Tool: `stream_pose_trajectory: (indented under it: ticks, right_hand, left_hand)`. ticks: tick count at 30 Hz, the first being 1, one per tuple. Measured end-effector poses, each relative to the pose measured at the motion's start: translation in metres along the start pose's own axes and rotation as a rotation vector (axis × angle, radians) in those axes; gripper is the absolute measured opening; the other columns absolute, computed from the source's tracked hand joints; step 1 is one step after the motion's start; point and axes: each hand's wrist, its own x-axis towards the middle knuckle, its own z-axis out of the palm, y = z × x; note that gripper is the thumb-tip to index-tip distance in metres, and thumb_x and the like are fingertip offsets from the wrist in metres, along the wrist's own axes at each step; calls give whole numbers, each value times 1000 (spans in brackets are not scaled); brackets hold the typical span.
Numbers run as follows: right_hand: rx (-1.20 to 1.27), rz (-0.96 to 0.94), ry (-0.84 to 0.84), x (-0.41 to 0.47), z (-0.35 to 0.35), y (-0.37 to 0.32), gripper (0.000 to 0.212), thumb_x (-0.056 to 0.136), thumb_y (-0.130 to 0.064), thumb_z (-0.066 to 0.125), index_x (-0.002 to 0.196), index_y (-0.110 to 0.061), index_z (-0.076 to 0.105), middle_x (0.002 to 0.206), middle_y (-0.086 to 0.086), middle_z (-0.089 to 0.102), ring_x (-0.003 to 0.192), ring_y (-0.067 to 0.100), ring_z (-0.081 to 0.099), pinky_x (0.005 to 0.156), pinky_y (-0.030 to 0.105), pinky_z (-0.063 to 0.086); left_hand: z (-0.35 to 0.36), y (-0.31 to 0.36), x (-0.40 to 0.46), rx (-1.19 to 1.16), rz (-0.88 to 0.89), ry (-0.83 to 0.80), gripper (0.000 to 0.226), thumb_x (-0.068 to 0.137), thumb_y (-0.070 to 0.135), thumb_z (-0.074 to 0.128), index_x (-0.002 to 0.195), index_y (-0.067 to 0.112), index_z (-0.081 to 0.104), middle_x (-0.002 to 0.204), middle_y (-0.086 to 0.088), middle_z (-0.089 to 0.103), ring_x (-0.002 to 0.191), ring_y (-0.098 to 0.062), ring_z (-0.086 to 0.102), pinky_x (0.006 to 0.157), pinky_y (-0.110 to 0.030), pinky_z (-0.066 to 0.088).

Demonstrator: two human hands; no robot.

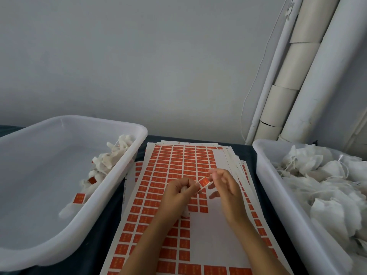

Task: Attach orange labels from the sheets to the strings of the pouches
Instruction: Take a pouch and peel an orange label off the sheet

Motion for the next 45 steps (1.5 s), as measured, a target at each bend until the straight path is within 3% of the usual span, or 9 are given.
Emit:
stream_pose_trajectory:
  ticks: [2,7,12,15,20,26,31,40,45]
  right_hand:
    - [-32,29,-32,3,-3,-1,11,87,-40,56,91,-30,59,92,-13,65,86,12,63,62,12,51]
    - [-35,47,3,3,-10,1,6,86,-28,63,84,-23,63,78,-10,67,72,10,63,58,10,49]
    - [298,109,175,3,-15,-2,10,86,-32,61,90,-22,63,85,-11,70,81,11,67,67,20,54]
    - [427,154,190,0,-12,-2,18,83,-35,60,99,-26,61,93,-10,70,89,10,67,66,20,53]
    - [237,123,169,-6,-1,-2,45,70,-50,61,110,-37,45,99,-23,59,86,5,65,61,12,52]
    - [138,175,22,-12,13,-3,71,69,-43,69,123,-36,24,98,-23,52,76,-23,55,51,0,41]
    - [195,196,91,-10,11,3,70,72,-18,78,122,-35,32,95,-9,66,77,-6,66,53,6,46]
    - [175,81,157,-3,-3,-5,67,74,-15,77,123,-33,35,77,-23,69,81,-4,66,58,3,46]
    - [188,36,157,-1,-9,-9,63,73,-17,76,120,-34,37,79,-12,70,83,2,67,61,1,44]
  left_hand:
    - [1,1,0,44,44,-36,25,92,19,57,69,14,66,57,12,59,58,-1,55,64,-16,51]
    - [4,5,-4,57,29,-29,42,98,27,44,64,36,67,56,17,61,49,1,54,48,-8,39]
    - [5,6,-3,-26,-28,6,29,100,13,41,104,25,68,85,8,72,48,-4,53,46,-14,43]
    - [5,5,-3,-64,-71,14,38,97,-1,42,102,27,68,90,14,72,48,-7,53,46,-17,46]
    - [9,3,-3,-79,-70,3,32,94,-4,48,106,18,67,87,5,71,46,-3,50,43,-14,41]
    - [9,2,-3,-124,-21,3,26,93,-1,49,109,18,57,98,-7,63,48,-4,52,44,-13,42]
    - [9,1,-3,-115,-8,-9,25,93,1,51,111,18,55,96,-4,61,55,-5,58,48,-14,45]
    - [6,9,-4,-129,7,-76,22,91,5,55,110,16,54,95,-3,68,64,-19,67,57,-24,56]
    - [1,13,-4,-113,88,-196,8,88,-3,55,91,4,58,85,-5,73,71,-26,71,62,-29,59]
